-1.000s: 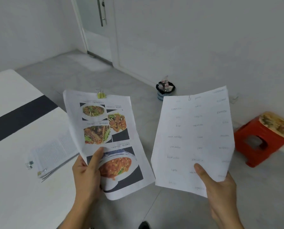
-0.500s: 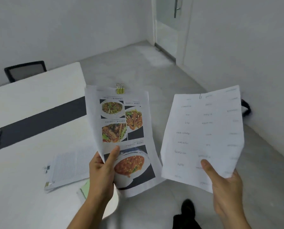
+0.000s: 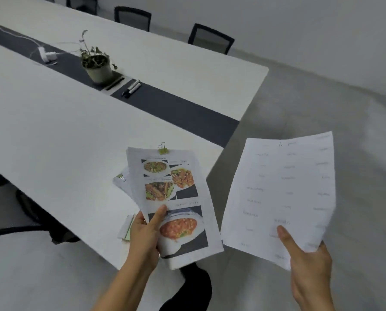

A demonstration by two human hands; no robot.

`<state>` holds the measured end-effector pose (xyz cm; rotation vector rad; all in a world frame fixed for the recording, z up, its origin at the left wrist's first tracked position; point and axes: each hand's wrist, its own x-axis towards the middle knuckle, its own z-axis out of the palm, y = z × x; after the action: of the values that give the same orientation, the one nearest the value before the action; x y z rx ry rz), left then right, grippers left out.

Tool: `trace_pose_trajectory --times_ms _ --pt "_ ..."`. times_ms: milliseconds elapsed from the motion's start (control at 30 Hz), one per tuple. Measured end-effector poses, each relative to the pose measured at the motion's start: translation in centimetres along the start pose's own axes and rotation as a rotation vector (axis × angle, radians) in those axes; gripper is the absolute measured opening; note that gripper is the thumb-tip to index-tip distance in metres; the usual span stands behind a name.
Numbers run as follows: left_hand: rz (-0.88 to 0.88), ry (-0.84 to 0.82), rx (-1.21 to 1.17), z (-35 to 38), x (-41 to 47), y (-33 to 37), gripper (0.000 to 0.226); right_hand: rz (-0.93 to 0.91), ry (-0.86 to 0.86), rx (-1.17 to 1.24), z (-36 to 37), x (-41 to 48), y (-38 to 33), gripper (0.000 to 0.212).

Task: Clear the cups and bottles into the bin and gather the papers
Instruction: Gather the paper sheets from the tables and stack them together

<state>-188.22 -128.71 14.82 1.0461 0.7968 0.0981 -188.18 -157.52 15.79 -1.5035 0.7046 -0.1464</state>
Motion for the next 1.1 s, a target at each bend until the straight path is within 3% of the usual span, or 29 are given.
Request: trace_pose_trajectory --times_ms 200,333,500,600,733,900,1100 --pt "-0.07 0.163 -0.173 2.6 7.8 -1.1 0.032 0.022 -0.113 -0.181 5.2 7.7 -1.8 0.04" --pt "0.0 0.224 -0.242 4.4 11.0 1.2 0.036 -0.025 -0.219 -0.172 8.8 11.5 -4.1 0.032" --pt "0.046 0.359 -0.306 4.5 13.9 1.1 0.037 0.002 -0.383 -0.207 12.2 15.5 -5.3 0.036" --pt "-0.044 0.524 -0.157 3.8 16.7 -1.7 0.043 0.042 -0.487 -0.247 14.7 19.0 -4.8 0.037" --pt "-0.221 0.73 0.132 3.0 17.9 -5.5 0.079 0.13 -0.651 -0.316 18.3 23.3 -3.6 0.036" --pt "-0.28 0.812 0.228 3.2 17.7 -6.8 0.043 0.226 -0.846 -0.382 22.8 27.0 -2.6 0.039" --pt "-0.137 0.989 0.173 3.9 17.9 -7.1 0.037 0.217 -0.984 -0.423 26.2 28.9 -3.1 0.045"
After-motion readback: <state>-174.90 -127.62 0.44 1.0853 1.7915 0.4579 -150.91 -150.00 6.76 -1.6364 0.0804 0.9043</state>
